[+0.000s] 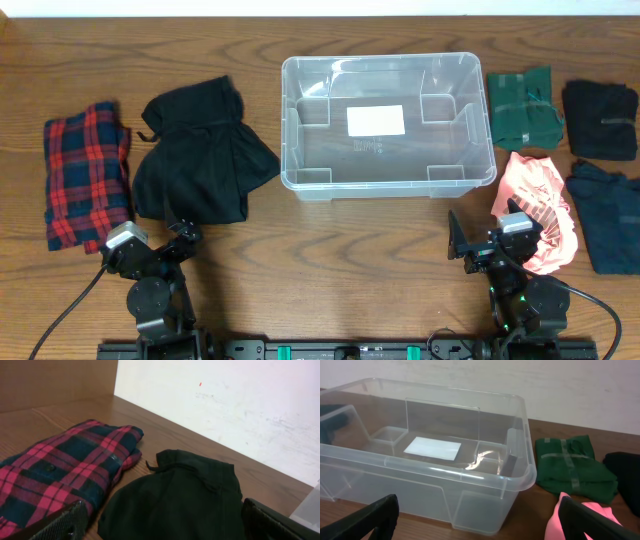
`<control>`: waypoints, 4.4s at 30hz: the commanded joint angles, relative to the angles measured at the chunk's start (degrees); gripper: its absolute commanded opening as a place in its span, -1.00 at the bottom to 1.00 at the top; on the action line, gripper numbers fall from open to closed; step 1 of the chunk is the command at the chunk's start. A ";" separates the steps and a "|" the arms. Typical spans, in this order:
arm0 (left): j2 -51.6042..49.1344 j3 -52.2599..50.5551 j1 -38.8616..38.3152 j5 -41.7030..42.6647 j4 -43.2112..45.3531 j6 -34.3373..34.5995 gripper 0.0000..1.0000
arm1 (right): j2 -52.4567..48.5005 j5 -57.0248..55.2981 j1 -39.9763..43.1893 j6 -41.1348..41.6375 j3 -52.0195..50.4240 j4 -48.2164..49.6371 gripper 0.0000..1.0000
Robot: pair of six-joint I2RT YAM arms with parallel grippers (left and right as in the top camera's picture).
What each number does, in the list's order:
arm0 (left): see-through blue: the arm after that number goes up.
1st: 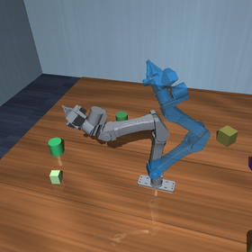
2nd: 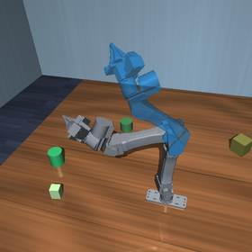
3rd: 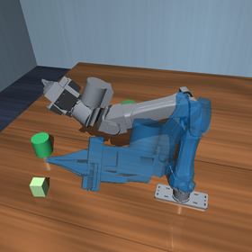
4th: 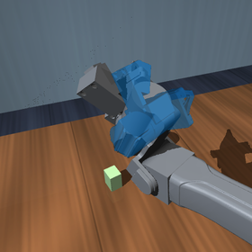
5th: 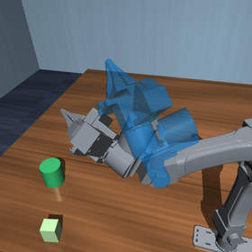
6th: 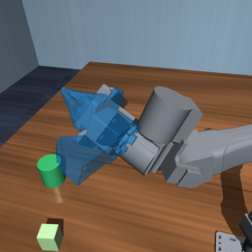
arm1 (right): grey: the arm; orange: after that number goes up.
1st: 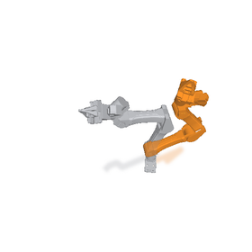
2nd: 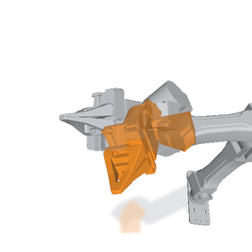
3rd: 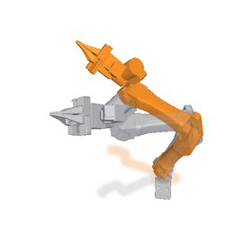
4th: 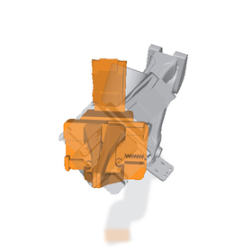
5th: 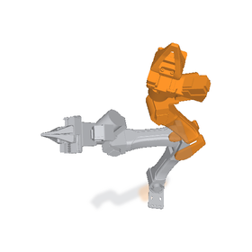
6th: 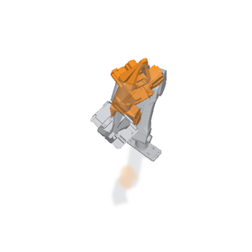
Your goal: Pack container
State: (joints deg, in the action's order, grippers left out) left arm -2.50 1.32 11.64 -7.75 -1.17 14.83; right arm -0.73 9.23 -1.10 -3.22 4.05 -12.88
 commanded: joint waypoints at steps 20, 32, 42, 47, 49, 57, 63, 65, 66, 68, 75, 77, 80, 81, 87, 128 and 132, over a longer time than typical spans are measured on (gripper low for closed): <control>0.00 -1.05 -0.15 -1.95 -2.23 0.22 0.96 | 0.13 1.31 -0.42 -0.70 0.37 -1.22 0.99; 0.00 -1.05 -0.15 -1.95 -2.23 0.22 0.96 | 0.13 1.31 -0.42 -0.70 0.37 -1.22 0.99; 0.00 -1.05 -0.15 -1.95 -2.23 0.22 0.96 | 0.13 1.31 -0.42 -0.70 0.37 -1.22 0.98; 0.00 -1.05 -0.15 -1.95 -2.23 0.22 0.96 | 0.13 1.31 -0.42 -0.70 0.37 -1.22 0.98; 0.00 -1.05 -0.15 -1.95 -2.23 0.22 0.96 | 0.13 1.29 -0.42 -0.70 0.37 -1.22 0.99; 0.00 -1.05 -0.15 -1.95 -2.25 0.22 0.96 | 0.13 1.31 -0.42 -0.70 0.37 -1.22 0.98; 0.00 -1.05 -0.15 -1.95 -2.23 0.22 0.96 | 0.13 1.31 -0.42 -0.70 0.37 -1.22 0.99; 0.02 -1.05 -0.15 -1.95 -2.23 0.22 0.96 | 0.13 1.31 -0.42 -0.70 0.37 -1.22 0.98; 0.00 -1.05 -0.15 -1.95 -2.23 0.22 0.96 | 0.13 1.31 -0.42 -0.70 0.37 -1.22 0.98; 0.00 -1.05 -0.15 -1.95 -2.23 0.22 0.96 | 0.13 1.31 -0.42 -0.70 0.37 -1.22 0.99; 0.00 -1.05 -0.15 -1.95 -2.23 0.22 0.96 | 0.13 1.31 -0.42 -0.70 0.37 -1.22 0.98; 0.00 -1.05 -0.15 -1.95 -2.23 0.22 0.96 | 0.13 1.31 -0.42 -0.70 0.37 -1.22 0.98; 0.00 -1.05 -0.15 -1.95 -2.23 0.22 0.96 | 0.13 1.31 -0.42 -0.70 0.37 -1.22 0.98; 0.00 -1.05 -0.15 -1.95 -2.23 0.22 0.96 | 0.13 1.31 -0.42 -0.70 0.37 -1.22 0.98; 0.00 -1.05 -0.15 -1.95 -2.25 0.20 0.96 | 0.13 1.31 -0.42 -0.70 0.37 -1.22 0.98; 0.00 -1.05 -0.15 -1.95 -2.23 0.22 0.96 | -41.00 -5.42 3.80 -8.50 50.10 -11.43 0.98; 0.00 -1.05 -0.15 -1.95 -2.23 0.22 0.96 | -49.75 -1.40 8.48 -9.29 61.86 -21.49 0.99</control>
State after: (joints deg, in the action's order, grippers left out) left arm -2.52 1.43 11.57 -8.16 -1.28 15.03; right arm -46.74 4.12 4.45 -10.09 58.98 -31.40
